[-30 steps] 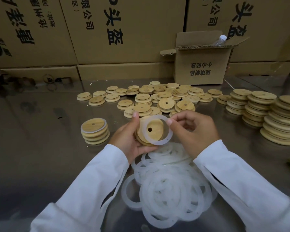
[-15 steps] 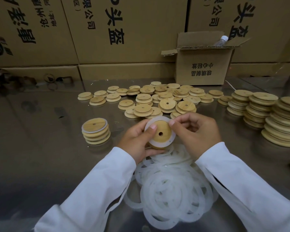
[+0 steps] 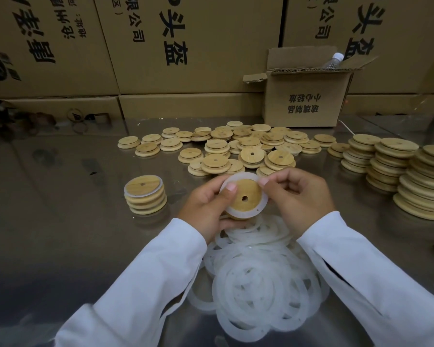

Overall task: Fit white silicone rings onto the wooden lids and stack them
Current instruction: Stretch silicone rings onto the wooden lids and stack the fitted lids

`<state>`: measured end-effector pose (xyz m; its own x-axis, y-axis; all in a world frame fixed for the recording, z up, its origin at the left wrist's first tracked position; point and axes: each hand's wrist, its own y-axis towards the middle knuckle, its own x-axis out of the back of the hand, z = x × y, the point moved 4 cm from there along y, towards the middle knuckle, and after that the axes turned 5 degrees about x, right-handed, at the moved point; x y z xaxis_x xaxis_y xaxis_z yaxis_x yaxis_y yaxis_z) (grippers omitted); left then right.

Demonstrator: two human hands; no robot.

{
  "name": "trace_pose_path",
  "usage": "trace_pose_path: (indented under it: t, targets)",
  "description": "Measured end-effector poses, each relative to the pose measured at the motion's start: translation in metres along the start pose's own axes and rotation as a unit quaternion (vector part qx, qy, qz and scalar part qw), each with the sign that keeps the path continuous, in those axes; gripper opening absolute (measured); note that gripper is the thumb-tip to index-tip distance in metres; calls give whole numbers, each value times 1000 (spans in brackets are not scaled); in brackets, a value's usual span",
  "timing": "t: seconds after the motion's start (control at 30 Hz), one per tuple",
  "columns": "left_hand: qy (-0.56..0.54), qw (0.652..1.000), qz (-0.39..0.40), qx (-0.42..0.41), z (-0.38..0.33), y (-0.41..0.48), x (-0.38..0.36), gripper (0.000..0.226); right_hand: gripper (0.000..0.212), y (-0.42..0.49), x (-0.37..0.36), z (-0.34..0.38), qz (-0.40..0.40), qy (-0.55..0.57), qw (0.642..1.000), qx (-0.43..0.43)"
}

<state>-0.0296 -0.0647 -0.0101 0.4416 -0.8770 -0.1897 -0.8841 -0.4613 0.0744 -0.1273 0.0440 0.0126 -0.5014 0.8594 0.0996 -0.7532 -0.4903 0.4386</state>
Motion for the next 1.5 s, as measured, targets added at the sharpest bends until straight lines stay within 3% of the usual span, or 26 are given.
trace_pose_path:
  t: [0.43,0.73,0.9,1.17,1.5]
  targets:
    - [-5,997,-45,-55,-5,0,5,29,12,-2,-1,7,18,-27,999,24]
    - [-66,995,-71,-20,-2,2,5,26,9,-8,-6,5,4,-8,1000,23]
    - [-108,994,-30,9,-2,1,2,36,13,-6,-2,0,-26,-35,999,6]
    - [38,997,-72,8,2,0,8,27,11,-8,-4,3,22,-79,996,34]
    - [5,996,-75,-55,-5,1,10,15,16,-1,0,7,37,-33,998,34]
